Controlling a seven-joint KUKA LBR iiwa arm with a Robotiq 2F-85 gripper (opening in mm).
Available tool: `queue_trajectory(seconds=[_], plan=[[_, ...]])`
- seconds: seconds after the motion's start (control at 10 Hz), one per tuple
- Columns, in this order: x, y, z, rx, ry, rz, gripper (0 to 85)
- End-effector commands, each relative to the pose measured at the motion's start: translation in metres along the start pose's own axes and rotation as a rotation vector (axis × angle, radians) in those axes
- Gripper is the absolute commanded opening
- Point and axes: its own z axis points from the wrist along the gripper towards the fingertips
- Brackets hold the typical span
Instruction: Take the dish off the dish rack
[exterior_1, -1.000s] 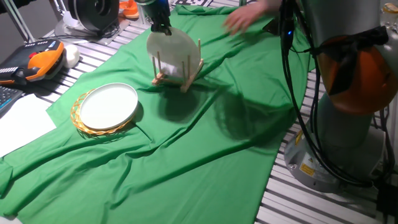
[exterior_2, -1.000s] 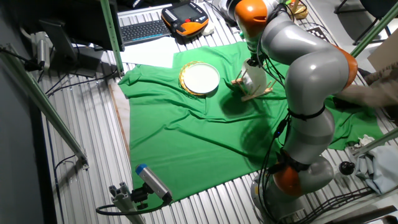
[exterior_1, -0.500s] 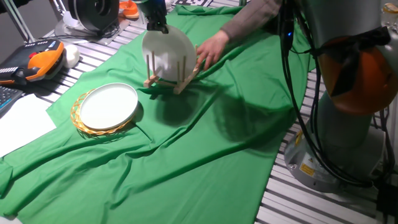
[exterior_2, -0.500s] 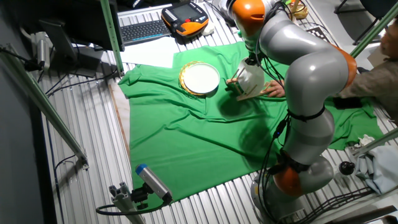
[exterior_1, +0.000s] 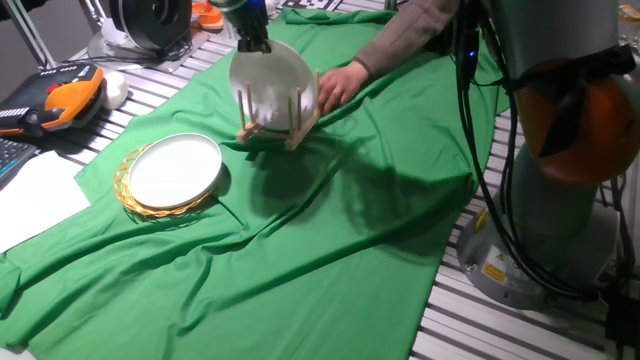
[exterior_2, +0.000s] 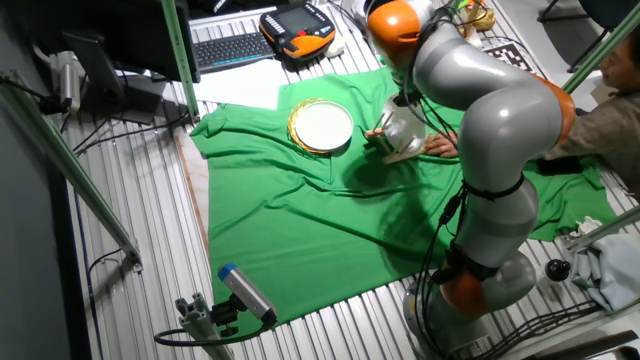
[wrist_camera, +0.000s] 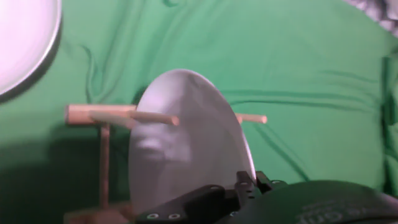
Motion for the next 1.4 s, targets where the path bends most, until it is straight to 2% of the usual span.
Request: queue_trajectory(seconds=[0.0,0.2,0.3,0.4,0.8,1.1,1.3], plan=[[0.000,0.001,-0.002,0.029,0.001,0.004,0.0],[0.002,0.004,-0.006,0.073,-0.006,0.040,0.0],[0.002,0.006,-0.009,0.119,-0.021,0.065,0.0],[0.002,0.008,-0.011,0.130,-0.034,0.090,0.0],[0.000,0.014,-0.013,0.138,-0.067,0.132,0.0],[0.000,0.015,-0.014,0.132,-0.069,0.129,0.0],[-0.001,0.019,-0.021,0.070,-0.053,0.164,0.0]])
